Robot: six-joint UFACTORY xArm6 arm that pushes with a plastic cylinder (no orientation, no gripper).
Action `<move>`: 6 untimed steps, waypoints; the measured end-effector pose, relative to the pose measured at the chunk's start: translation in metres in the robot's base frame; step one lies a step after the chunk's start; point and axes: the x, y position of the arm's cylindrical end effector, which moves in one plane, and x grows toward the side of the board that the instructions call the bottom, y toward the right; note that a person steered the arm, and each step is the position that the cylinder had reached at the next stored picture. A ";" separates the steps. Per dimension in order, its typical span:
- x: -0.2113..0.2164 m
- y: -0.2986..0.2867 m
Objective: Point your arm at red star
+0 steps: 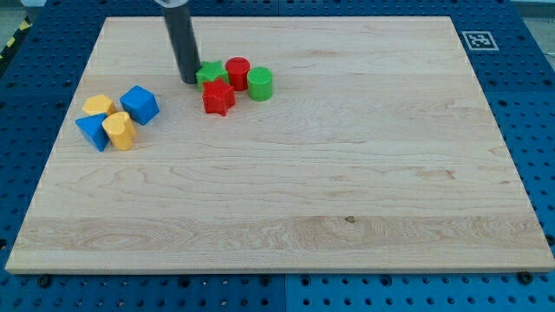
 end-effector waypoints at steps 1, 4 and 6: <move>0.004 0.012; 0.060 -0.028; 0.065 0.022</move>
